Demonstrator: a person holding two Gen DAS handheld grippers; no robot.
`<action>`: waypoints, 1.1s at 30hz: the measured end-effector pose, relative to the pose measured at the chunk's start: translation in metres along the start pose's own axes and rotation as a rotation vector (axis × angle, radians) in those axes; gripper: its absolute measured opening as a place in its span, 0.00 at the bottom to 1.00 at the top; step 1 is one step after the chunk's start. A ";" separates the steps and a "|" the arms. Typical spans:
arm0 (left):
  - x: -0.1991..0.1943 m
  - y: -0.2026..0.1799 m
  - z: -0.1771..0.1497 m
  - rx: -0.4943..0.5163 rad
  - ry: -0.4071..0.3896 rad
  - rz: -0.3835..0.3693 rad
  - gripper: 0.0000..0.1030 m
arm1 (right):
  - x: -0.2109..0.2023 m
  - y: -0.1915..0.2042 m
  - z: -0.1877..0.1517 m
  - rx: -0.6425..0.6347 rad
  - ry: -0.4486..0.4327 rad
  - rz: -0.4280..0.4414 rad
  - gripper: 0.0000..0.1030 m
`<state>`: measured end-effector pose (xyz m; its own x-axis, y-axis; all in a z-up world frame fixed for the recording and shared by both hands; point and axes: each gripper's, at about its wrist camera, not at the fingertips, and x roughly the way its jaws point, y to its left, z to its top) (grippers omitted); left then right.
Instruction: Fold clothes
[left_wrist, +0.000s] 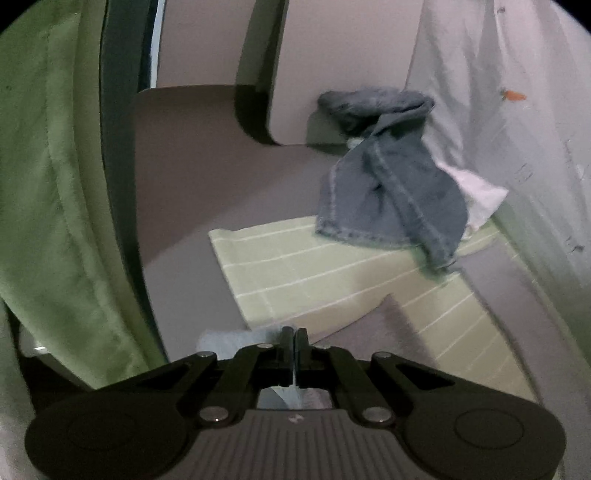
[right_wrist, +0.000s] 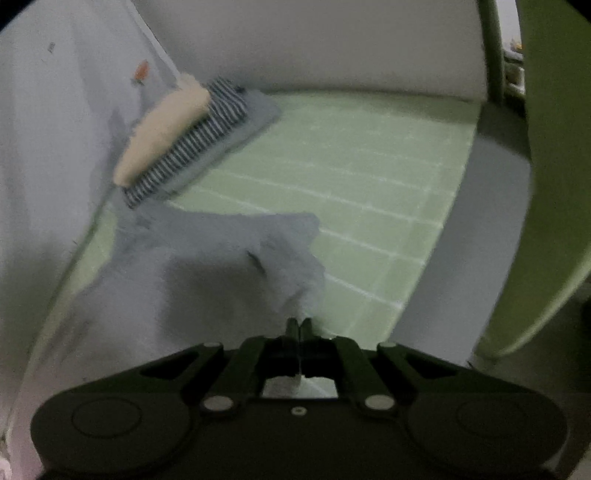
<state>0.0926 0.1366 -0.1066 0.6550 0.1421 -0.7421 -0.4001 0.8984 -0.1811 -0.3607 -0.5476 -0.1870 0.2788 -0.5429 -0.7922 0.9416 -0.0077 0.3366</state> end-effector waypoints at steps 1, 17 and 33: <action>0.001 -0.001 0.001 0.009 -0.005 0.017 0.02 | 0.002 0.004 0.001 -0.022 0.008 -0.028 0.03; 0.027 -0.124 0.019 0.113 0.020 -0.180 0.72 | 0.030 0.109 0.032 -0.150 -0.082 0.077 0.95; 0.180 -0.365 0.053 0.249 0.187 -0.220 0.80 | 0.145 0.293 0.068 -0.082 -0.112 0.016 0.95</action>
<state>0.3908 -0.1441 -0.1399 0.5707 -0.1230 -0.8119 -0.0798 0.9757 -0.2039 -0.0572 -0.6856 -0.1689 0.2752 -0.6331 -0.7235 0.9508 0.0677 0.3024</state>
